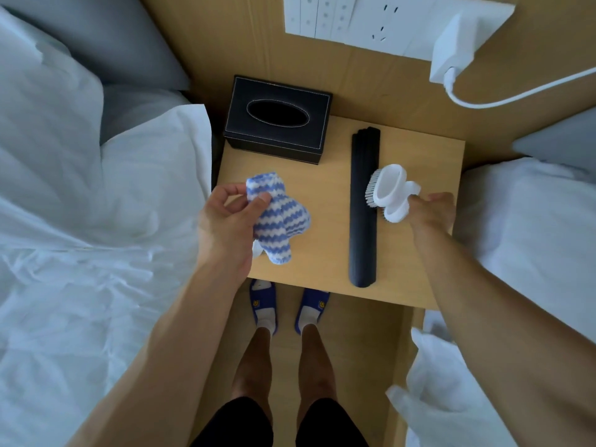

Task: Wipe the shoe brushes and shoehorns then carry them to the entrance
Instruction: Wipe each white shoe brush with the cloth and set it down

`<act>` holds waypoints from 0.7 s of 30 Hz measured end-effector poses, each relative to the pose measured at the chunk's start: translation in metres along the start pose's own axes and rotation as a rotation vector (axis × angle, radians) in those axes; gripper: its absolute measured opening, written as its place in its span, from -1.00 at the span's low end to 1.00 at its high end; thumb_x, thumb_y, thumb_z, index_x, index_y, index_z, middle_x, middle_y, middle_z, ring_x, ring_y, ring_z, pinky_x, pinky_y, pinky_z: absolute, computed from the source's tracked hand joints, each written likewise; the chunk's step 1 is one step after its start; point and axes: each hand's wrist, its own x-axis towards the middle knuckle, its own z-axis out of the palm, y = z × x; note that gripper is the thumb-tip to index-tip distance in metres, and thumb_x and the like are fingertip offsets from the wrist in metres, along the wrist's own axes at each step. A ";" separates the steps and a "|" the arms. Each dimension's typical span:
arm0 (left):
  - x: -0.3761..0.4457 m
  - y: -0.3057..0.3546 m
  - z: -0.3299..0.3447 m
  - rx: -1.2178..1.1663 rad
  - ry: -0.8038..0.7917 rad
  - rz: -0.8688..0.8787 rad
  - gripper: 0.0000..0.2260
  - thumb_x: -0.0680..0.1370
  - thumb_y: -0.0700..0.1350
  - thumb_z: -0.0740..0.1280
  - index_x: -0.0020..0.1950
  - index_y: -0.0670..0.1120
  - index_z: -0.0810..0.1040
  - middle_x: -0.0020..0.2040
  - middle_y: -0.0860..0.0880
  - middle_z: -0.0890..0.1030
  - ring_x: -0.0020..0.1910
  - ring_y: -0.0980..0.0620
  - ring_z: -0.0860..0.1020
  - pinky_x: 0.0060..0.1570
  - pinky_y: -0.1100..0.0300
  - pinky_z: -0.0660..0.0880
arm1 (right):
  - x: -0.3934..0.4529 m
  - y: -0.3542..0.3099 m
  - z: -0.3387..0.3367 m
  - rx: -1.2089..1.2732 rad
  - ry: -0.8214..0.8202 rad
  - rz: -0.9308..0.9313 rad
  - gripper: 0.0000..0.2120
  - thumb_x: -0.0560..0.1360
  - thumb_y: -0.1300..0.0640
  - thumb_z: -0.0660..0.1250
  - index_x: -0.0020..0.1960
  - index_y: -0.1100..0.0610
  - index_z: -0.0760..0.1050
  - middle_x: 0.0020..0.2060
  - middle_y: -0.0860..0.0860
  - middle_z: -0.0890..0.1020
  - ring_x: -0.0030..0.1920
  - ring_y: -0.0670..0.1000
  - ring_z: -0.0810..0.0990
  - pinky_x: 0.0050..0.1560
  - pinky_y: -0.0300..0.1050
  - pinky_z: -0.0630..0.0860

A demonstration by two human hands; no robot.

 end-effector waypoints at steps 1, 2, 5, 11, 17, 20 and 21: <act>-0.001 -0.001 0.001 -0.007 0.000 -0.007 -0.84 0.54 -0.26 0.41 0.04 -0.14 0.47 -0.13 0.01 0.73 -0.06 -0.01 0.71 -0.08 0.00 0.64 | 0.004 0.002 0.000 -0.045 -0.046 -0.010 -0.66 0.49 0.13 0.40 0.23 0.20 0.52 0.21 0.15 0.61 0.15 0.16 0.62 -0.01 -0.07 0.54; -0.002 -0.002 0.002 -0.012 0.001 -0.014 -0.83 0.53 -0.27 0.42 0.05 -0.15 0.48 -0.12 -0.01 0.73 -0.05 -0.03 0.71 -0.06 -0.01 0.63 | 0.006 0.003 0.000 -0.076 -0.083 -0.023 -0.69 0.50 0.13 0.40 0.21 0.20 0.55 0.19 0.16 0.63 0.14 0.17 0.63 -0.02 -0.09 0.52; -0.004 -0.003 0.005 -0.021 0.003 -0.021 -0.82 0.51 -0.29 0.43 0.04 -0.15 0.51 -0.08 -0.04 0.72 -0.01 -0.07 0.70 -0.04 0.00 0.63 | 0.012 0.006 0.001 -0.059 -0.142 -0.022 -0.71 0.55 0.09 0.40 0.21 0.20 0.59 0.18 0.16 0.66 0.16 0.19 0.64 0.18 0.04 0.58; -0.014 0.000 0.012 -0.009 0.028 -0.006 -0.92 0.53 -0.27 0.42 -0.04 -0.14 0.55 -0.09 -0.05 0.70 -0.01 -0.08 0.69 -0.01 0.00 0.62 | 0.011 0.010 -0.012 0.158 -0.263 0.083 -0.79 0.50 0.08 0.49 0.08 0.07 0.55 0.01 0.00 0.57 0.03 0.06 0.56 0.23 0.15 0.58; -0.031 0.021 0.024 0.059 -0.024 0.057 -0.90 0.57 -0.21 0.38 0.02 -0.15 0.47 -0.16 0.05 0.71 -0.10 0.06 0.70 -0.15 0.10 0.64 | -0.008 0.019 -0.054 0.360 -0.339 0.063 -0.86 0.50 0.11 0.48 -0.14 -0.01 0.52 0.02 -0.04 0.59 0.21 0.09 0.55 0.13 0.14 0.59; -0.040 0.034 0.030 0.135 -0.062 0.122 -0.88 0.58 -0.16 0.38 0.07 -0.12 0.48 -0.12 0.08 0.71 -0.10 0.11 0.70 -0.20 0.17 0.64 | -0.026 0.019 -0.080 0.437 -0.406 0.017 -0.87 0.52 0.13 0.46 -0.13 -0.01 0.52 0.14 0.01 0.60 0.27 0.12 0.54 0.20 0.16 0.56; -0.044 0.039 0.032 0.168 -0.073 0.150 -0.89 0.58 -0.13 0.38 0.05 -0.09 0.49 -0.12 0.11 0.71 -0.11 0.13 0.70 -0.22 0.20 0.64 | -0.034 0.019 -0.089 0.459 -0.444 -0.007 -0.87 0.52 0.14 0.45 -0.14 -0.01 0.52 0.18 0.04 0.59 0.29 0.13 0.53 0.25 0.20 0.54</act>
